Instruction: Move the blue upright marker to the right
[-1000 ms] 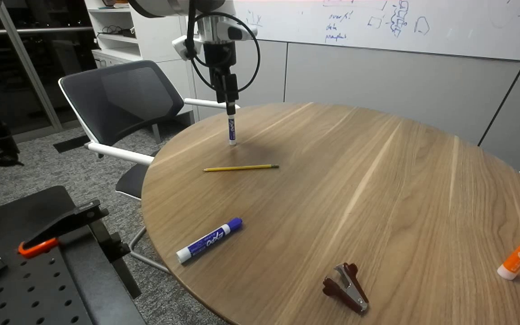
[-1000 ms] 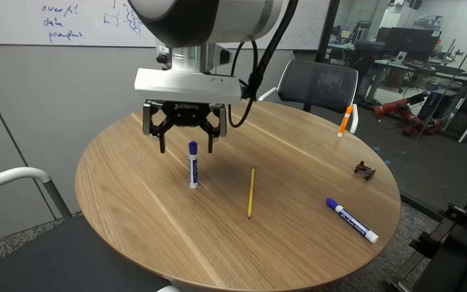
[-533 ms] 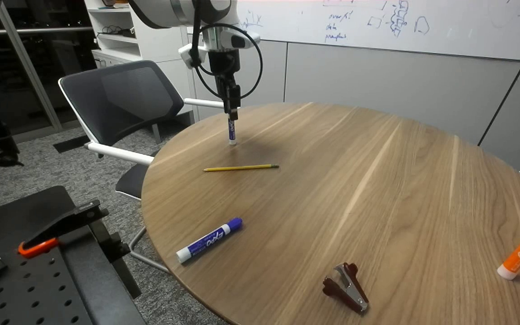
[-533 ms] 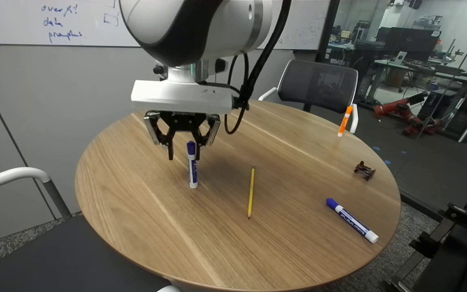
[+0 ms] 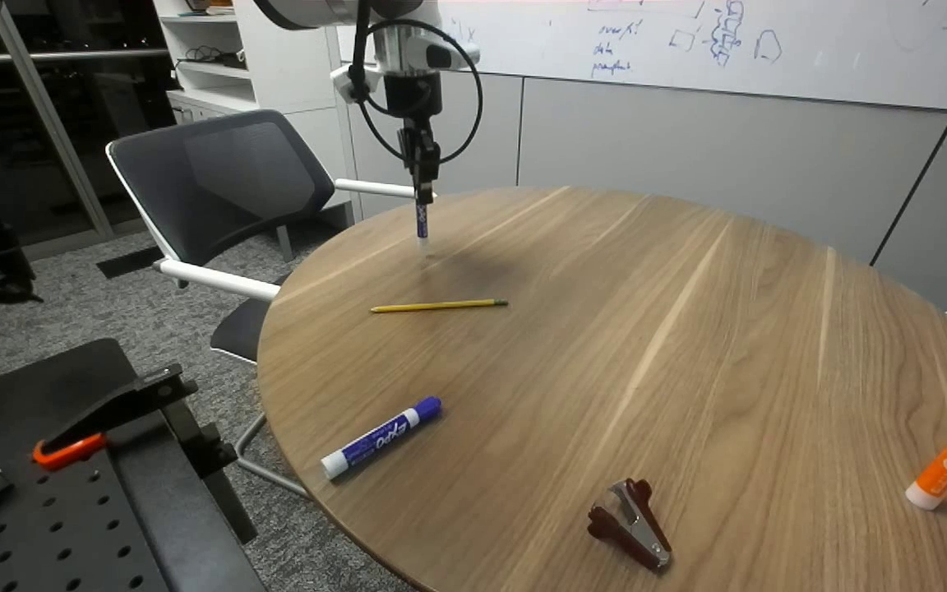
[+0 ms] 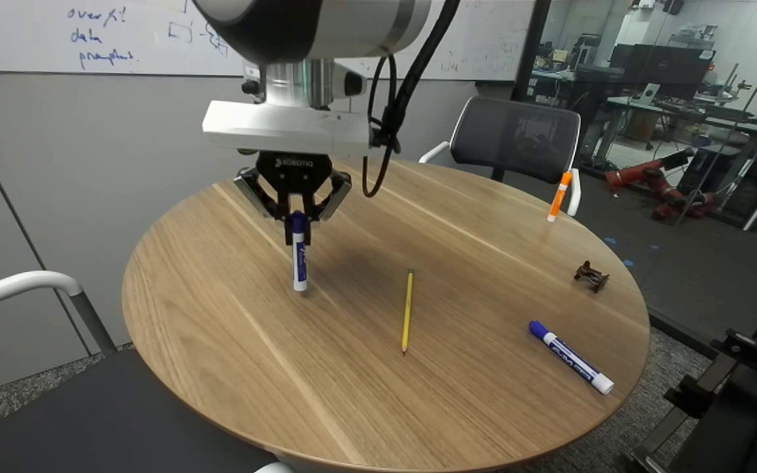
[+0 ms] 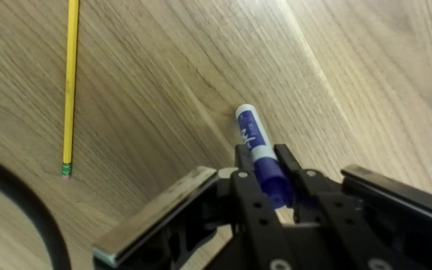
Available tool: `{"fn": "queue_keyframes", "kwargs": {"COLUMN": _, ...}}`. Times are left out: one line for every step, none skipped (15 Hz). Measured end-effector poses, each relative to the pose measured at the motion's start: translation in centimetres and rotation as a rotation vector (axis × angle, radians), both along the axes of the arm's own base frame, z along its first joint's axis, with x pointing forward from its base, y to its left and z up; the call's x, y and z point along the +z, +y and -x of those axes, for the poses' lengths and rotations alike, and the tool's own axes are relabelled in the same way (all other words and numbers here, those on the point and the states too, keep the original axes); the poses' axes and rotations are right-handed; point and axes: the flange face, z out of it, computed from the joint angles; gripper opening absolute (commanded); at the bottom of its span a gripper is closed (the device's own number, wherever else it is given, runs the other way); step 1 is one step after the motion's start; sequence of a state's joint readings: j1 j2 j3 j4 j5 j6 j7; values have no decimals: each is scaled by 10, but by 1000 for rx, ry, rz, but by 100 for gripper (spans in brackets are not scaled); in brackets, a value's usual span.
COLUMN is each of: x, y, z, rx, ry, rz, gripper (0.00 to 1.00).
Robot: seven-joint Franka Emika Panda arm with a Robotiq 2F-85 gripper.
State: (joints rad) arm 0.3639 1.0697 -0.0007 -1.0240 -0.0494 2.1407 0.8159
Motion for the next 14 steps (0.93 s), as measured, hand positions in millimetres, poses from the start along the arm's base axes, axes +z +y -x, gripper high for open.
{"fn": "queue_keyframes", "kwargs": {"x": 11, "y": -2, "z": -4, "rx": -5, "ry": -10, "rz": -4, "gripper": 5}}
{"fn": "queue_keyframes", "kwargs": {"x": 25, "y": -7, "z": -9, "rx": -13, "ry": -28, "rz": -11, "gripper": 5}}
{"fn": "queue_keyframes", "kwargs": {"x": 40, "y": -15, "z": -15, "rx": -26, "ry": -48, "rz": -17, "gripper": 5}}
{"fn": "queue_keyframes", "kwargs": {"x": 56, "y": -28, "z": -21, "rx": -45, "ry": -67, "rz": -21, "gripper": 5}}
{"fn": "queue_keyframes", "kwargs": {"x": 72, "y": -48, "z": -28, "rx": -71, "ry": -87, "rz": -21, "gripper": 5}}
{"fn": "queue_keyframes", "kwargs": {"x": 85, "y": -73, "z": -36, "rx": -104, "ry": -104, "rz": -17, "gripper": 5}}
{"fn": "queue_keyframes", "kwargs": {"x": 95, "y": -102, "z": -43, "rx": -142, "ry": -117, "rz": -10, "gripper": 5}}
{"fn": "queue_keyframes", "kwargs": {"x": 102, "y": -135, "z": -49, "rx": -182, "ry": -127, "rz": 0, "gripper": 5}}
{"fn": "queue_keyframes", "kwargs": {"x": 106, "y": -169, "z": -54, "rx": -224, "ry": -135, "rz": 11, "gripper": 5}}
{"fn": "queue_keyframes", "kwargs": {"x": 107, "y": -203, "z": -57, "rx": -266, "ry": -139, "rz": 24, "gripper": 5}}
{"fn": "queue_keyframes", "kwargs": {"x": 106, "y": -237, "z": -59, "rx": -309, "ry": -138, "rz": 37, "gripper": 5}}
{"fn": "queue_keyframes", "kwargs": {"x": 102, "y": -268, "z": -59, "rx": -347, "ry": -133, "rz": 49, "gripper": 5}}
{"fn": "queue_keyframes", "kwargs": {"x": 98, "y": -297, "z": -58, "rx": -384, "ry": -126, "rz": 58, "gripper": 5}}
{"fn": "queue_keyframes", "kwargs": {"x": 92, "y": -321, "z": -57, "rx": -414, "ry": -119, "rz": 64, "gripper": 5}}
